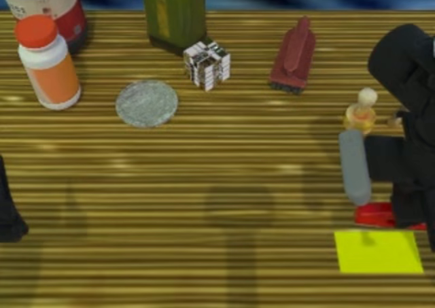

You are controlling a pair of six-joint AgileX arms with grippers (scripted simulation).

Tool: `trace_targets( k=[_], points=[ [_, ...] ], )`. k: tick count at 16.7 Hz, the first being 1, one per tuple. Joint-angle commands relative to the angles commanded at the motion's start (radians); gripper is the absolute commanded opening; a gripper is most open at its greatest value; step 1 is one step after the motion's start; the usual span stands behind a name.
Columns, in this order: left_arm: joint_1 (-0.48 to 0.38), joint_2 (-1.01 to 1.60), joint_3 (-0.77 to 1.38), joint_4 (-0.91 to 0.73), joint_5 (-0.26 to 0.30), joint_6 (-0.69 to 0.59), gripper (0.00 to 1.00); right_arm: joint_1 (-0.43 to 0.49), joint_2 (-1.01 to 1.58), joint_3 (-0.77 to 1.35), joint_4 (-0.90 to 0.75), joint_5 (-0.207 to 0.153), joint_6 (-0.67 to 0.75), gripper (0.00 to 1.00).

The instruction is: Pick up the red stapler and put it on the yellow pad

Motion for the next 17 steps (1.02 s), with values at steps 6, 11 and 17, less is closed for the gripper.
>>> trace_targets(
  k=[6, 11, 17],
  points=[
    [0.0, 0.0, 0.0, 0.0, 0.0, 0.0, 1.0, -0.02, -0.029, -0.018, 0.041, 0.025, -0.118, 0.0],
    [0.0, 0.0, 0.0, 0.0, 0.0, 0.0, 1.0, -0.014, -0.02, -0.027, 0.055, 0.024, -0.114, 0.0],
    [0.0, 0.0, 0.0, 0.0, 0.0, 0.0, 1.0, -0.015, 0.061, -0.178, 0.296, 0.025, -0.106, 0.0]
  ],
)
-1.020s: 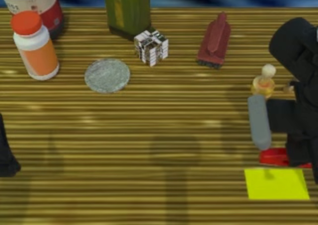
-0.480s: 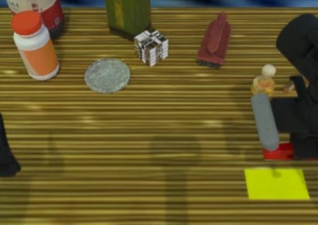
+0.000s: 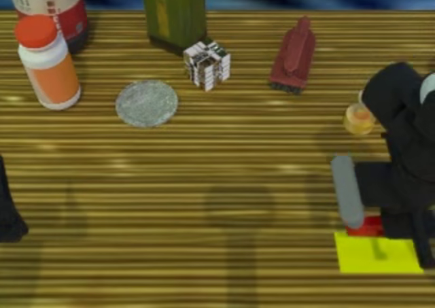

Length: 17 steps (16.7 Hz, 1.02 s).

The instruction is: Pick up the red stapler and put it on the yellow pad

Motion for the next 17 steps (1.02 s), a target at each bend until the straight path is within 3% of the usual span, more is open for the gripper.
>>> trace_targets(
  k=[4, 9, 17],
  points=[
    [0.0, 0.0, 0.0, 0.0, 0.0, 0.0, 1.0, 0.004, 0.053, -0.094, 0.146, 0.0, 0.0, 0.0],
    [0.0, 0.0, 0.0, 0.0, 0.0, 0.0, 1.0, 0.004, 0.06, -0.105, 0.159, 0.0, 0.0, 0.0],
    [0.0, 0.0, 0.0, 0.0, 0.0, 0.0, 1.0, 0.004, 0.06, -0.105, 0.159, 0.0, 0.0, 0.6]
  ],
)
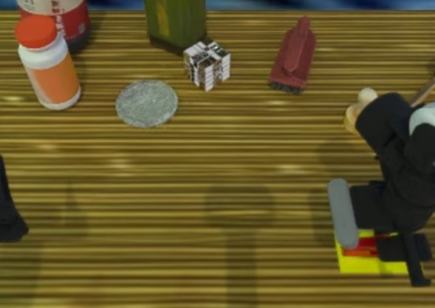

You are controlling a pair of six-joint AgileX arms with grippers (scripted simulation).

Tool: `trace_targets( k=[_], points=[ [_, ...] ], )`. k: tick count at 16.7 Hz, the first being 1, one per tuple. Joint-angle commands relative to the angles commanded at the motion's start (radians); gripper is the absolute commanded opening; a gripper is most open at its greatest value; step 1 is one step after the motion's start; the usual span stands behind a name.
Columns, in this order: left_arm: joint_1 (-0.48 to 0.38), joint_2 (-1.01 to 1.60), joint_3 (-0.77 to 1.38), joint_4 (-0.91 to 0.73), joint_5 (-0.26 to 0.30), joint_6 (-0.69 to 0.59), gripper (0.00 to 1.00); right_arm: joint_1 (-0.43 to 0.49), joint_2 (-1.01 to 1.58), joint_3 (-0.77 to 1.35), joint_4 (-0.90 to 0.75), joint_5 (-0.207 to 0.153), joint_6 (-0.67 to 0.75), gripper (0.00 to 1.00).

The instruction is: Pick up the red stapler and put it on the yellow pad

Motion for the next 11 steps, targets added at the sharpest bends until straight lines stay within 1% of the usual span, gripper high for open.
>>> trace_targets(
  k=[5, 6, 11],
  points=[
    [0.0, 0.0, 0.0, 0.0, 0.0, 0.0, 1.0, 0.0, 0.0, 0.0, 0.0, 0.0, 0.0, 0.98],
    [0.0, 0.0, 0.0, 0.0, 0.0, 0.0, 1.0, 0.0, 0.0, 0.0, 0.0, 0.0, 0.0, 1.0],
    [0.0, 0.0, 0.0, 0.0, 0.0, 0.0, 1.0, 0.0, 0.0, 0.0, 0.0, 0.0, 0.0, 1.0]
  ],
)
